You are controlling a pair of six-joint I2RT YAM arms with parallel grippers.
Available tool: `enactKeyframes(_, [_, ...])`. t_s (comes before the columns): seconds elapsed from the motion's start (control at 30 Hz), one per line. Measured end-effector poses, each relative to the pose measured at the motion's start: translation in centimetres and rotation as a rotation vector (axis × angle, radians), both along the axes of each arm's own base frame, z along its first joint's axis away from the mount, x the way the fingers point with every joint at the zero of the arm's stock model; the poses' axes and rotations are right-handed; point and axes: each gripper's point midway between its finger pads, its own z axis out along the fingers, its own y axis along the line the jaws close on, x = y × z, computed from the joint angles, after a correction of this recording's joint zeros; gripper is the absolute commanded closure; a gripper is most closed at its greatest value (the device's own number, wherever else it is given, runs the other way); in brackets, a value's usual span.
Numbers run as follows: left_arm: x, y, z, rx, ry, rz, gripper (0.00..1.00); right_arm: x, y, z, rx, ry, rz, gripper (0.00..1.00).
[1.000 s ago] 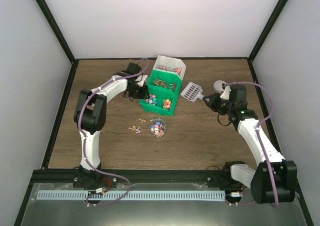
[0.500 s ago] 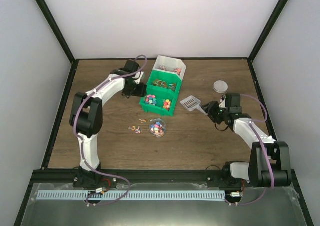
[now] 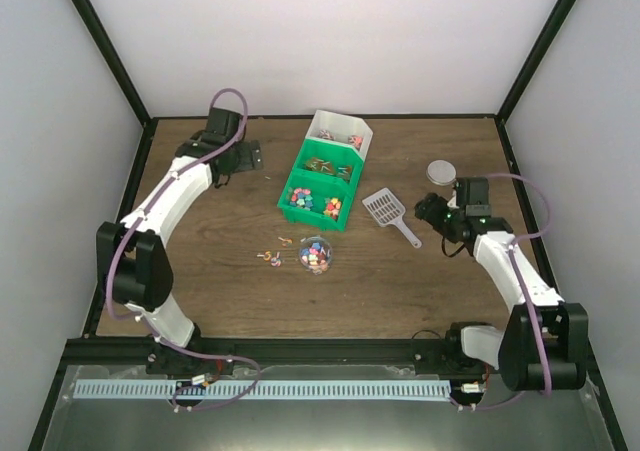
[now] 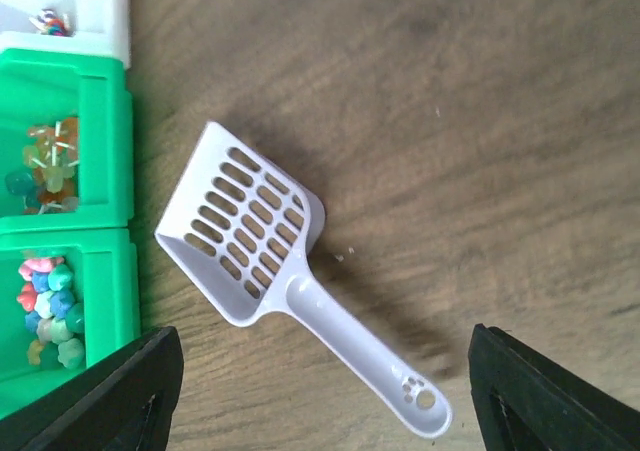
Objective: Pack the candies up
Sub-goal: Place the spatula at the center of the board.
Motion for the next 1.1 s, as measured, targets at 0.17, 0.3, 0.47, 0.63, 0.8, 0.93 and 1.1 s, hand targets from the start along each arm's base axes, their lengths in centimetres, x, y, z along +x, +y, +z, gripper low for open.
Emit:
enactKeyframes(0.17, [-1.5,1.2,-3.9,-0.004,0.078,0.037,0.0,1.1,0.6,2.3,-0.047,-0.094,0.102,0.24])
enactKeyframes(0.3, [-3.1,1.0,-5.6,-0.024,0.119,0.027,0.0,3.3,3.7,3.1,-0.035,-0.149,0.296,0.24])
enactKeyframes(0.47, [-3.8,0.4,-4.7,-0.074,0.099,0.008,0.0,7.9,9.6,3.9,-0.063,-0.227,0.607,0.24])
enactKeyframes(0.63, [-4.6,0.3,-4.0,-0.094,0.082,-0.002,0.0,11.2,15.4,5.2,-0.108,-0.33,0.839,0.24])
enactKeyframes(0.8, [-5.2,0.3,-4.2,-0.099,0.088,-0.007,0.0,13.7,19.2,6.2,-0.168,-0.409,0.984,0.25])
enactKeyframes(0.93, [-5.6,0.4,-4.4,-0.093,0.097,-0.013,0.0,14.2,20.1,4.7,-0.192,-0.398,1.04,0.26])
enactKeyframes(1.1, [-5.7,0.5,-4.5,-0.076,0.103,-0.031,0.0,13.7,20.5,1.5,-0.224,-0.327,1.078,0.28])
